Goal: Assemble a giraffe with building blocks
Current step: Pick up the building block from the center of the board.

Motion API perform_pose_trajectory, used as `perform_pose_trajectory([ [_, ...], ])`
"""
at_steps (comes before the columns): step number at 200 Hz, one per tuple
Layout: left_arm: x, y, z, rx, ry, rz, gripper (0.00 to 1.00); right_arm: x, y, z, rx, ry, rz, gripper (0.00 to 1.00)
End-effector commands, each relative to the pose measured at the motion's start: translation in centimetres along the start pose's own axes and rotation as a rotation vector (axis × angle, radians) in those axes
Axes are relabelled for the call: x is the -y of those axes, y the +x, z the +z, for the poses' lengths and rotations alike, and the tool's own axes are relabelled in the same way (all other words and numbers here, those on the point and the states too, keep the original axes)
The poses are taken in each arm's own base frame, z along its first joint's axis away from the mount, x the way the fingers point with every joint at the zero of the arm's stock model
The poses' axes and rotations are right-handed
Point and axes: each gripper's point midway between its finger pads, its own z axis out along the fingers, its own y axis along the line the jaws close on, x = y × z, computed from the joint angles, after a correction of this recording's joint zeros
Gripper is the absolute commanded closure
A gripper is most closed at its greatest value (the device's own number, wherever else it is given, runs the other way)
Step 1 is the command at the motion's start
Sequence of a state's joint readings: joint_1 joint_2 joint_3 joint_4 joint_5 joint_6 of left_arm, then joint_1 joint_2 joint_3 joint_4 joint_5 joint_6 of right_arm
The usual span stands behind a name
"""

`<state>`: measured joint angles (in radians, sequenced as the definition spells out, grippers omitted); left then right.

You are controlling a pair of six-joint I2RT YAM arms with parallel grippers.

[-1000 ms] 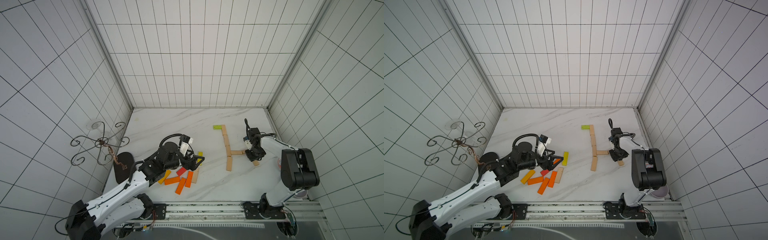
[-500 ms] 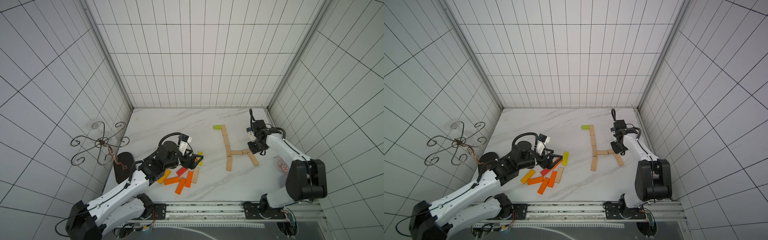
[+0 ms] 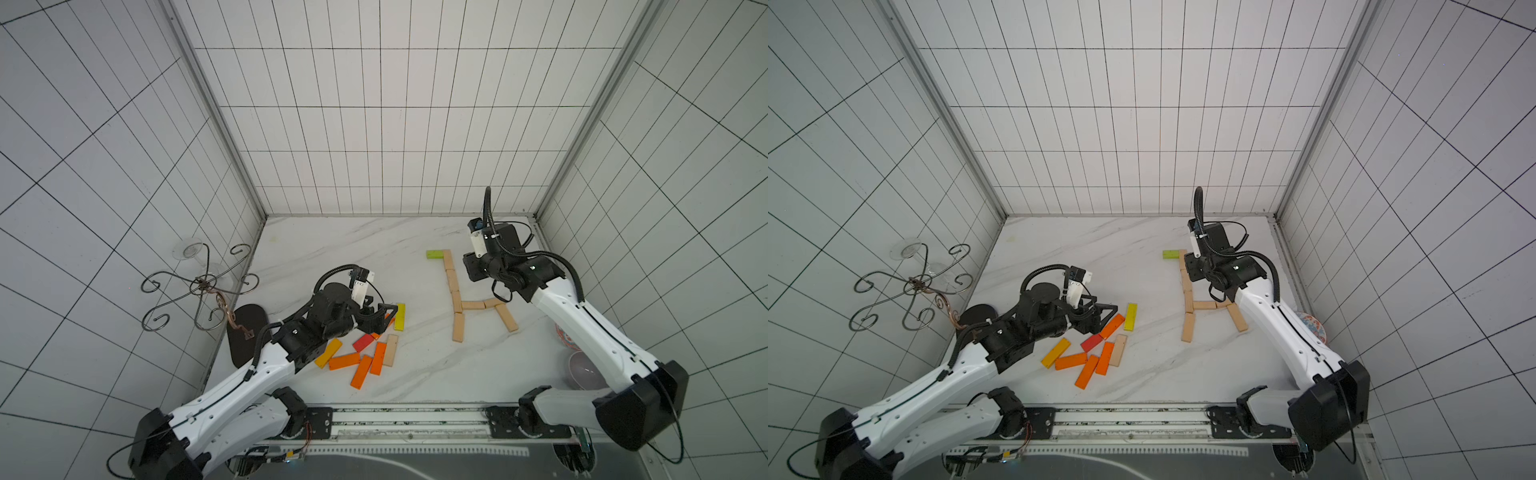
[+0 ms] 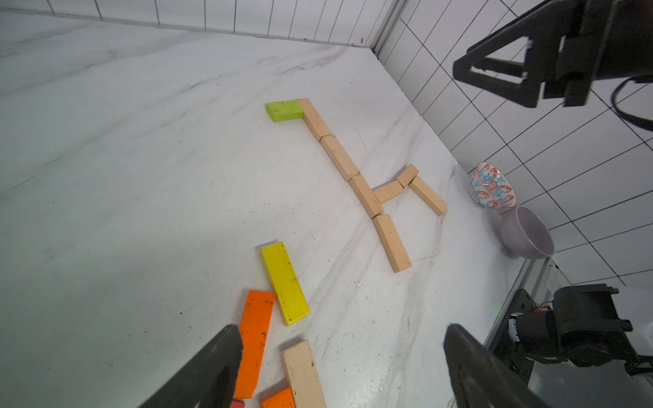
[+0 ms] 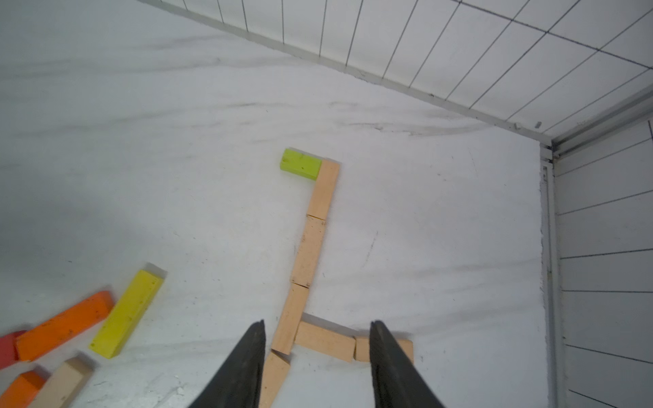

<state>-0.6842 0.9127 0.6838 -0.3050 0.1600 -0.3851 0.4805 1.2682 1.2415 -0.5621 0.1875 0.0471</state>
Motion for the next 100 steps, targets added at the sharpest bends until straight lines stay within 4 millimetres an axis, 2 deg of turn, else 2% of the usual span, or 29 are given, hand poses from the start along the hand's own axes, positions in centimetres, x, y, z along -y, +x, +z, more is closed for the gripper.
perform_pose_trajectory([
  [1, -2.2, -0.2, -0.7, 0.01, -0.128, -0.006, 0.11, -2.7, -1.5, -1.7, 0.152, -0.099, 0.109, 0.51],
  [27, -3.7, 0.9, -1.0, -0.04, -0.212, -0.031, 0.11, -5.4, 0.2, -2.6, 0.205, -0.202, 0.123, 0.51],
  [48, -4.6, 2.1, -1.0, -0.081, -0.258, -0.055, 0.11, -7.5, 2.5, -3.1, 0.236, -0.272, 0.122, 0.51],
  [100, -6.4, 6.6, -1.1, -0.279, -0.373, -0.172, 0.14, -11.3, 8.2, -3.6, 0.259, -0.398, 0.138, 0.51],
])
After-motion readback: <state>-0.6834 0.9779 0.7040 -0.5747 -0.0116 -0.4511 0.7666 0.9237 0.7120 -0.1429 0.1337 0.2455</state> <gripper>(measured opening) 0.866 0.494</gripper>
